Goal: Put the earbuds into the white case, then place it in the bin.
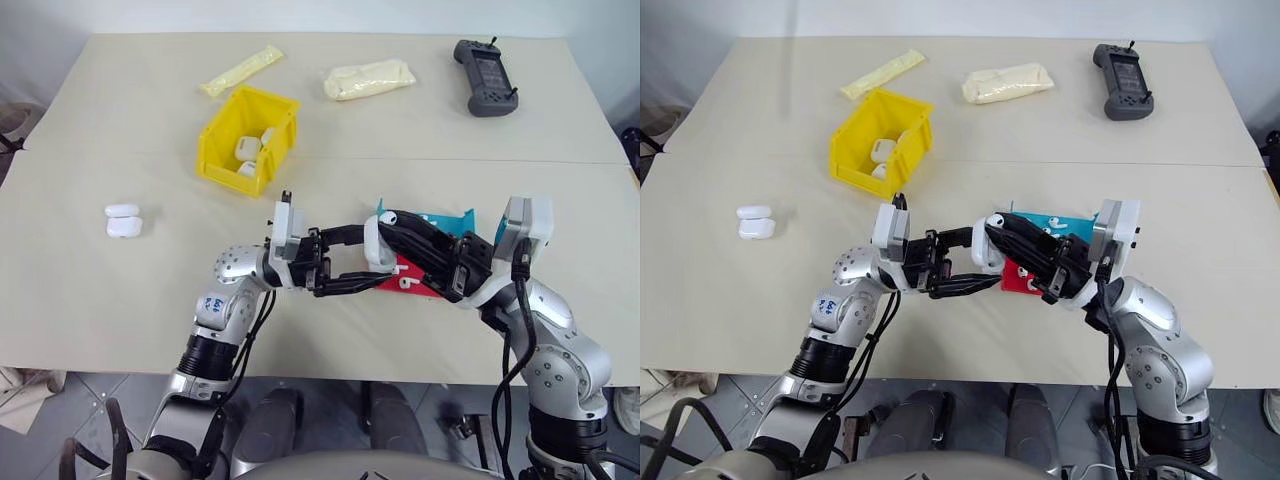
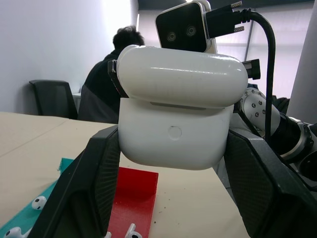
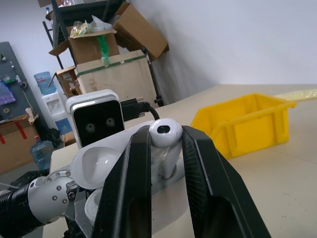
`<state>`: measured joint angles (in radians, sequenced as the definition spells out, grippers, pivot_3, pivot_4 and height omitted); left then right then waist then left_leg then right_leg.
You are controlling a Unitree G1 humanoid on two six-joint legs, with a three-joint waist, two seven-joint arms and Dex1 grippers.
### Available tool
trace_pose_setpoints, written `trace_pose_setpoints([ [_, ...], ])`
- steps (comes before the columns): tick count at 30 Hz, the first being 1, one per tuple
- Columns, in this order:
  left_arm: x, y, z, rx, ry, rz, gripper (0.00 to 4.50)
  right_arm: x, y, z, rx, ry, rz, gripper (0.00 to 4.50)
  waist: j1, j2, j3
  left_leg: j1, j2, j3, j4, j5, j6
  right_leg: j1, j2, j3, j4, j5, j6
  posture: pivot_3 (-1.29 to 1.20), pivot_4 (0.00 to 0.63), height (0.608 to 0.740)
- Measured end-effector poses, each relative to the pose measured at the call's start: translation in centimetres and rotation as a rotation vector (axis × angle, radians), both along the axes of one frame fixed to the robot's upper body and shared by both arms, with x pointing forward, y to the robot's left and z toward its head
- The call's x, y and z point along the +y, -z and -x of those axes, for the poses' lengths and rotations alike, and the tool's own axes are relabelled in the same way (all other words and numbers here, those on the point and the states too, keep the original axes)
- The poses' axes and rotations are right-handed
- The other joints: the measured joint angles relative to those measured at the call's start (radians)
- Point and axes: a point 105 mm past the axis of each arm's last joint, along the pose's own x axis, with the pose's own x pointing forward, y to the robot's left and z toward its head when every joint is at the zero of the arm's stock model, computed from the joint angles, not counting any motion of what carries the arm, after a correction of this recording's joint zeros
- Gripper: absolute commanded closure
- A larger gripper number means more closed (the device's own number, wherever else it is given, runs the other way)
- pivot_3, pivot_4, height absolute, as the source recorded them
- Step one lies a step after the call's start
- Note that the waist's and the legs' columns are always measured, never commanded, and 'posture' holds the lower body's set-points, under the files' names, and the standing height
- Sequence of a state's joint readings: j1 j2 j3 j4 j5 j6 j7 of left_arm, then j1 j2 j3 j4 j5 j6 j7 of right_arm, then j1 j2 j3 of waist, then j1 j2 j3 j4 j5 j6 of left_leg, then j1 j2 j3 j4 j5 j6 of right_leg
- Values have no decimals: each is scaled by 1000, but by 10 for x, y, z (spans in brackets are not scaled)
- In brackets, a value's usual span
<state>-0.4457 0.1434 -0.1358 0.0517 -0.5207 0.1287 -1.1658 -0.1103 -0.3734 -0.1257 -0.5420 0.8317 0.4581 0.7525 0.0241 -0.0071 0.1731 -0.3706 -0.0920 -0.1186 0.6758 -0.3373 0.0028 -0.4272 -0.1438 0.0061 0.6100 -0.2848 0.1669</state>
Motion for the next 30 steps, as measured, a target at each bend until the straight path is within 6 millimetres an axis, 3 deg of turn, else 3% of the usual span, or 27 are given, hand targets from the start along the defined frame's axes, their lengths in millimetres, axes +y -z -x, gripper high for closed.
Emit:
trace_pose_setpoints([
  [13,2,1,-3,8,-17,0,1729,5,3,-5,6,-22,13,3889,0,0,0,0,0,0,0,0,0,0,0,0,0,0,0,0,150,740],
  [14,1,0,-3,7,-18,2,1729,5,3,-5,14,-27,10,3259,0,0,0,0,0,0,0,0,0,0,0,0,0,0,0,0,150,740],
  [24,-2,-5,-2,-32,-7,17,1729,-8,-3,-12,9,-9,49,81,0,0,0,0,0,0,0,0,0,0,0,0,-1,0,0,0,150,740],
  [30,-3,-5,-6,-21,-27,39,1729,-10,-3,-10,13,-39,67,33,1,0,0,0,0,0,0,0,0,0,0,0,-1,0,0,0,150,740],
])
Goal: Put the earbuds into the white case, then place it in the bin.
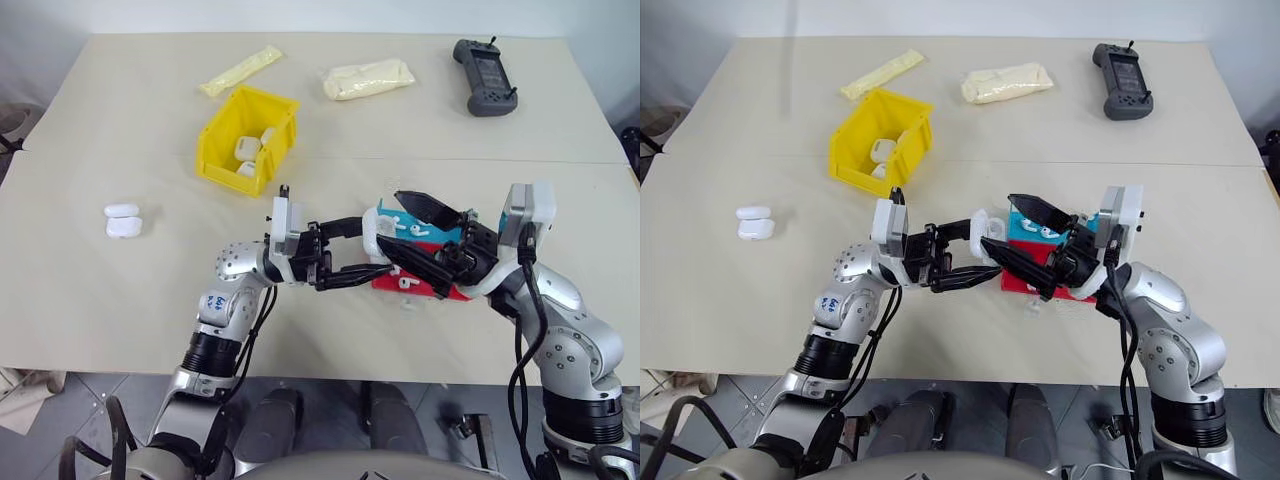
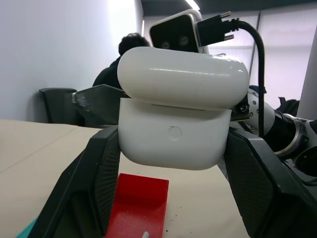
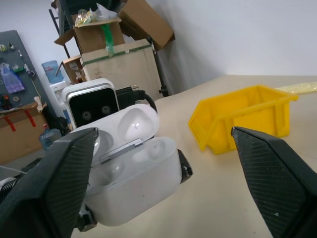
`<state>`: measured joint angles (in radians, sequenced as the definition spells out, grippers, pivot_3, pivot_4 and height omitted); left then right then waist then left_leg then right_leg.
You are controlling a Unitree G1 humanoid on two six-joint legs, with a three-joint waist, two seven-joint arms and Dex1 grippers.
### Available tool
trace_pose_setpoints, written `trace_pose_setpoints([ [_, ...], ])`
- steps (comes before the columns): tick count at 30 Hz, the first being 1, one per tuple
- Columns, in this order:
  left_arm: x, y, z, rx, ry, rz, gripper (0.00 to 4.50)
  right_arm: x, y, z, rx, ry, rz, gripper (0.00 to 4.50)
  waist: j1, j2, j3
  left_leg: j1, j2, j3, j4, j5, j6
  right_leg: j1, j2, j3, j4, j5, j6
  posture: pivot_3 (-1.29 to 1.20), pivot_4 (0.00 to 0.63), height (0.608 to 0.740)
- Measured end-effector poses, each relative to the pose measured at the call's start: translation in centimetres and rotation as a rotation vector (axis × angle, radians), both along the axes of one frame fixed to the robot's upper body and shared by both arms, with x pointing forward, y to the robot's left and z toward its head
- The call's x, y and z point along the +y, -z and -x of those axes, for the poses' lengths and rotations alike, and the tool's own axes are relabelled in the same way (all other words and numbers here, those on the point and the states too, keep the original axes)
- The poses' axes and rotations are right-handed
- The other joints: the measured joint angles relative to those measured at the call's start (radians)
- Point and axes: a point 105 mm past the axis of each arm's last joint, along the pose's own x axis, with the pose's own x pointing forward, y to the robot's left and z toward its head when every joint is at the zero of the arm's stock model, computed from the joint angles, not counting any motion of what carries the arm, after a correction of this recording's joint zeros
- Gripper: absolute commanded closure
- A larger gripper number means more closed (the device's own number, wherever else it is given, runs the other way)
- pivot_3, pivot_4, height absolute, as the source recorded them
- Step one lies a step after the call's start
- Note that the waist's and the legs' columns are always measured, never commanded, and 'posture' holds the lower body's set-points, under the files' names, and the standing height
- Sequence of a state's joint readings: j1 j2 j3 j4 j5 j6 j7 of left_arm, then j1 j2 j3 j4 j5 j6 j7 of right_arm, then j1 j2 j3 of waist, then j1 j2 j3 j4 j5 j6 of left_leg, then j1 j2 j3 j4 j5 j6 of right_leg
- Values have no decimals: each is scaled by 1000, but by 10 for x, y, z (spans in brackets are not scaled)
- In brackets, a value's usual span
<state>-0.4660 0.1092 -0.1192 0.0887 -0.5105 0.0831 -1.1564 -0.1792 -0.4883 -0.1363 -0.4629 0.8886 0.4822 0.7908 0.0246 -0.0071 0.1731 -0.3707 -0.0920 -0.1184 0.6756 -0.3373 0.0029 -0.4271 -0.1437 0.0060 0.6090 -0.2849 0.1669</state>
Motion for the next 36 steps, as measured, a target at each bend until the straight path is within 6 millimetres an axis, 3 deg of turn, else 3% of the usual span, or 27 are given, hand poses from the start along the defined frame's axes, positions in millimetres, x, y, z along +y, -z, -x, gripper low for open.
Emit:
trace_pose_setpoints([
  [3,0,-2,-1,-9,-12,12,1729,-13,0,-1,-6,39,38,33,2,0,0,0,0,0,0,0,0,0,0,0,0,0,0,0,150,740],
  [9,6,0,-4,-32,-42,5,1729,-67,2,1,-21,215,166,33,5,0,0,0,-1,1,0,0,1,1,0,0,-1,0,0,0,150,740],
  [16,13,15,-6,-10,-83,-24,1729,-139,31,28,-41,451,416,33,7,0,0,0,-1,2,0,0,1,1,0,0,-1,0,0,0,150,740],
  [23,14,18,-6,4,-91,-19,1729,-195,58,66,14,589,592,33,5,0,0,1,-1,3,-1,0,1,2,0,1,-1,0,0,0,150,740],
  [29,14,17,-6,7,-102,-13,1729,-202,61,78,18,582,621,33,0,0,0,3,0,3,-2,0,1,2,2,2,-1,0,0,0,150,740],
  [36,15,12,0,-13,-117,2,1729,-148,37,53,47,308,770,33,5,2,-1,2,1,3,-1,0,1,2,1,2,-1,0,0,0,150,740],
])
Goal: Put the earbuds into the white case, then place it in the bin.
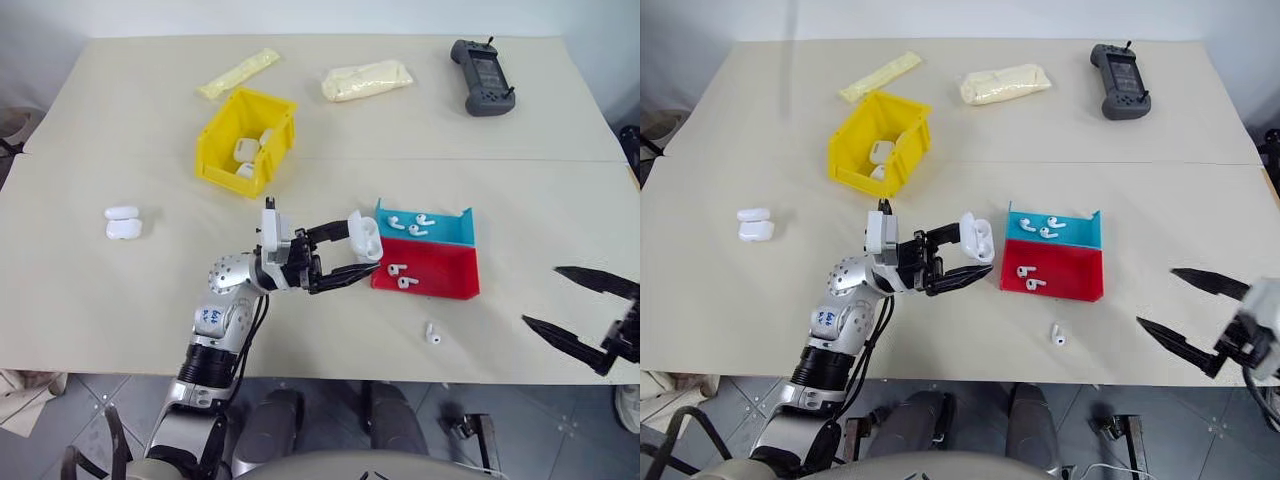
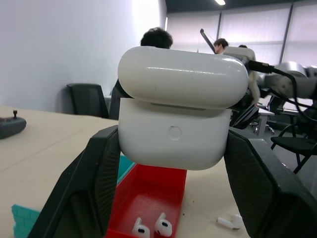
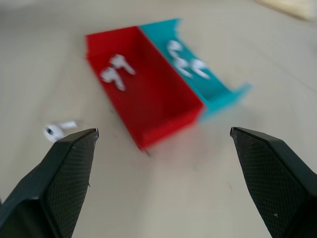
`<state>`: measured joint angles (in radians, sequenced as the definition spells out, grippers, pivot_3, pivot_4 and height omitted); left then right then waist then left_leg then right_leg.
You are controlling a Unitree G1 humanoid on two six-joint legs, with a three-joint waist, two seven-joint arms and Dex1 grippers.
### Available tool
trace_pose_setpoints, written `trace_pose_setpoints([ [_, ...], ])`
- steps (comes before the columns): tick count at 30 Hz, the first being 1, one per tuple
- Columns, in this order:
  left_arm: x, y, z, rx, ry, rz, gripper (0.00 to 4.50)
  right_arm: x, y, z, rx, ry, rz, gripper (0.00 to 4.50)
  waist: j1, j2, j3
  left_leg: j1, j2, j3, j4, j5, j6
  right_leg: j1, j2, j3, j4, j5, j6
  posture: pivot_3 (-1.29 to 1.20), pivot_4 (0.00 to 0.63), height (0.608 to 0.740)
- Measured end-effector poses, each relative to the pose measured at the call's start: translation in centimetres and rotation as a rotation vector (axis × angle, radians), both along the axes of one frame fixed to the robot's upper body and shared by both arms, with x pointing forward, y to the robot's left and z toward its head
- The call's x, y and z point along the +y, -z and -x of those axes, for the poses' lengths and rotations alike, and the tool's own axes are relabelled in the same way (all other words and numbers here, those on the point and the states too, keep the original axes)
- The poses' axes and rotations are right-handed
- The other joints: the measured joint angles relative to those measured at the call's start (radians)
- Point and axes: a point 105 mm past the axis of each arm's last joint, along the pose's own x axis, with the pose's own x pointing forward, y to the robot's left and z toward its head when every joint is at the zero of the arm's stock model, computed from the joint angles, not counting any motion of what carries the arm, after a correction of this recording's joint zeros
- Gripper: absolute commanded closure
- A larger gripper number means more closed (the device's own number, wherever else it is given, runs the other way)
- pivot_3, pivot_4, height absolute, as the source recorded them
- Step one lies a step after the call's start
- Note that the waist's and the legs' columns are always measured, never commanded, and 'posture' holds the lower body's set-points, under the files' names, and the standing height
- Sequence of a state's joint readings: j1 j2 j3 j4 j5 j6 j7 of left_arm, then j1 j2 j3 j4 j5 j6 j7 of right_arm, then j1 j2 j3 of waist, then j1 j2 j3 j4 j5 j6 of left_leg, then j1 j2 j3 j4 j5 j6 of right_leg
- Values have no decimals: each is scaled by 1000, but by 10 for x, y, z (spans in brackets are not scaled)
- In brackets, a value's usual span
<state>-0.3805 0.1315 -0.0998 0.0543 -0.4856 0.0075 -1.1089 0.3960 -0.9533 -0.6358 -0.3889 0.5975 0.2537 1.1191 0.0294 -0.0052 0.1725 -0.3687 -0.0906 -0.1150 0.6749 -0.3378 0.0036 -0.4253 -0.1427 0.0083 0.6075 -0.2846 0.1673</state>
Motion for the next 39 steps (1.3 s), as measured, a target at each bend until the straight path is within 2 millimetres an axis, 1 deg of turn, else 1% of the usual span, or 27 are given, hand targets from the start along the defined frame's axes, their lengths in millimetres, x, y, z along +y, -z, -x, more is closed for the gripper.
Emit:
trace_pose_setpoints([
  [3,1,0,3,8,-10,14,1729,26,-2,-9,142,-55,58,33,3,0,0,-1,0,0,1,0,0,0,-1,0,-1,0,0,0,150,740],
  [6,0,1,5,19,-6,23,1729,61,-13,-13,217,-151,107,33,8,0,0,-2,0,-1,2,0,0,0,-1,-1,-1,0,0,0,150,740],
  [8,0,1,6,20,-2,25,1729,77,-17,-14,244,-193,159,33,14,0,0,-2,0,-1,2,0,0,0,-1,-2,-2,0,0,0,150,740],
  [10,-1,1,6,19,-1,29,1729,87,-15,-14,283,-218,208,33,23,-1,0,-3,0,-2,3,-1,1,0,-1,-3,-3,0,0,0,150,740],
  [13,1,0,2,18,-14,34,1729,102,-9,-16,332,-269,271,33,24,-1,1,-4,-1,-2,4,-2,2,0,-2,-3,-4,1,2,0,150,740],
  [17,-1,-2,-1,16,-18,39,1729,122,1,-30,302,-303,376,33,21,-1,1,-6,-2,-1,5,-2,3,-1,-2,-3,-5,2,3,0,150,740],
  [21,-1,-3,-2,10,-25,44,1729,123,9,-44,290,-292,480,33,21,-1,1,-7,-2,-1,5,-2,3,-3,-3,-2,-5,2,3,0,150,740],
  [22,-1,-3,-2,11,-28,45,1729,121,11,-47,289,-285,503,209,22,-1,1,-7,-2,-1,5,-2,3,-3,-3,-3,-5,2,3,0,150,740],
  [24,0,-3,-2,12,-33,44,1729,119,12,-51,291,-274,529,621,21,-1,1,-7,-2,-1,5,-2,3,-3,-3,-3,-4,2,3,0,150,740],
  [29,1,0,-3,24,-45,41,1729,118,13,-59,271,-289,580,2258,20,-1,1,-7,-2,-1,5,-2,3,-3,-2,-3,-4,2,3,0,150,740],
  [32,2,0,-3,24,-48,42,1729,121,16,-60,276,-313,586,2258,19,-1,1,-7,-2,-1,5,-2,3,-3,-2,-3,-4,2,3,0,150,740],
  [39,2,0,-4,27,-58,42,1729,119,24,-69,276,-317,620,2258,17,-1,1,-7,-2,-1,5,-2,3,-3,-2,-2,-3,2,3,0,150,740],
])
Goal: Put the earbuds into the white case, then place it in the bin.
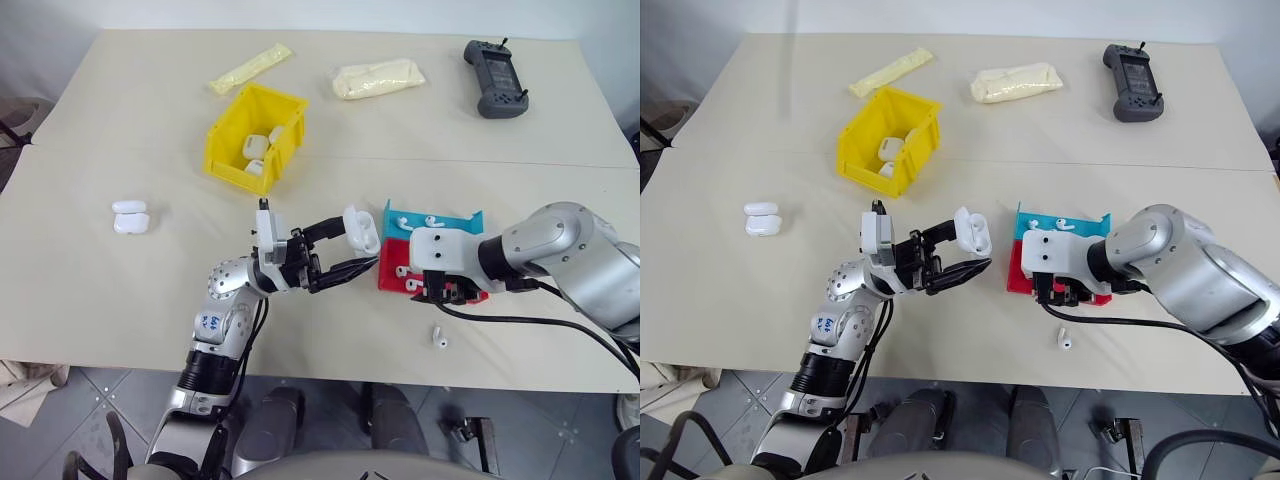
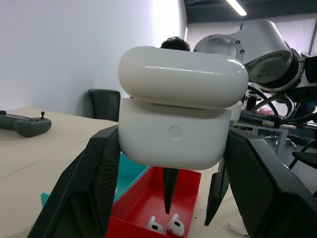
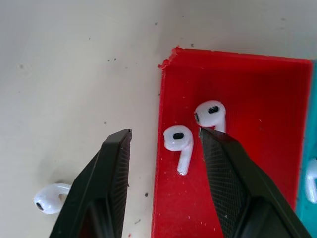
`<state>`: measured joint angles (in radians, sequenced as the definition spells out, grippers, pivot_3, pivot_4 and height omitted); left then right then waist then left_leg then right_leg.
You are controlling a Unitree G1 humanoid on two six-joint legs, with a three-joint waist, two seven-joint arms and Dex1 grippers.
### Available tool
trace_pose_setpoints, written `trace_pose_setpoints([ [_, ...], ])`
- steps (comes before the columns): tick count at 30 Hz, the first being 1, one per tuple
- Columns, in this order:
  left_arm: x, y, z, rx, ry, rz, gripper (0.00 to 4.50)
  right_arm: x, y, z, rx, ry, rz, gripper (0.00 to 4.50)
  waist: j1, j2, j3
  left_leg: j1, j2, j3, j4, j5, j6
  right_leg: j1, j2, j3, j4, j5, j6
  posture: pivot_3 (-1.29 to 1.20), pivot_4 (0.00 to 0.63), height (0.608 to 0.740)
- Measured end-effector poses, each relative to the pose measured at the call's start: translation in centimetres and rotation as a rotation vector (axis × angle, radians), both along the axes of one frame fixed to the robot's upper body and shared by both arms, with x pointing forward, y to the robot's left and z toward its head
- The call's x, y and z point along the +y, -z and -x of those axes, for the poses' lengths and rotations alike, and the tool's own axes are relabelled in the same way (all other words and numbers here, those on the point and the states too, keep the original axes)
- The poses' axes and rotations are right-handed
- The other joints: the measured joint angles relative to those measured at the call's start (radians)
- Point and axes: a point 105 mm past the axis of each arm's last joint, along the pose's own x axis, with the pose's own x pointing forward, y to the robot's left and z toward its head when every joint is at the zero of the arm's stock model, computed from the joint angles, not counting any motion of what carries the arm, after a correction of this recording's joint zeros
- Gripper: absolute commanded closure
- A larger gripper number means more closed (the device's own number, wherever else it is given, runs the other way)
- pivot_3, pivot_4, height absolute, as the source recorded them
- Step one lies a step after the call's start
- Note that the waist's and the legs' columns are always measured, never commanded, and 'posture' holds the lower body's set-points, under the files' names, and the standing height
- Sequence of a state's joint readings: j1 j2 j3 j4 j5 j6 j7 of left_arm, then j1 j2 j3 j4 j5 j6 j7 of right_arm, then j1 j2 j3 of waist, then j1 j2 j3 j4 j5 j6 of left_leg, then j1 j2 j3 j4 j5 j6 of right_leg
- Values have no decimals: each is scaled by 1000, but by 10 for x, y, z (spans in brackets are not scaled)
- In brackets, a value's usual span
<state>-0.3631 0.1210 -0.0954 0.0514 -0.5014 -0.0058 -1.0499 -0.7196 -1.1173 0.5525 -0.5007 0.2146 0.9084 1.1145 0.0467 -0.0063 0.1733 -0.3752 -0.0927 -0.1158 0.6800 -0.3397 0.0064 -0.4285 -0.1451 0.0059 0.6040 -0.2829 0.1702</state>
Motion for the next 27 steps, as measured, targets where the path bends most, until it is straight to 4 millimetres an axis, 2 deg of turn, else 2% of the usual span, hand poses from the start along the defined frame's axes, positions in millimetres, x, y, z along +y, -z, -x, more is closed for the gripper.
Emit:
trace_pose_setpoints([
  [27,0,-1,-1,-1,-11,4,1729,-2,11,-10,-23,-41,76,2258,-3,0,0,0,0,0,0,0,0,0,0,0,0,0,0,0,150,740],
])
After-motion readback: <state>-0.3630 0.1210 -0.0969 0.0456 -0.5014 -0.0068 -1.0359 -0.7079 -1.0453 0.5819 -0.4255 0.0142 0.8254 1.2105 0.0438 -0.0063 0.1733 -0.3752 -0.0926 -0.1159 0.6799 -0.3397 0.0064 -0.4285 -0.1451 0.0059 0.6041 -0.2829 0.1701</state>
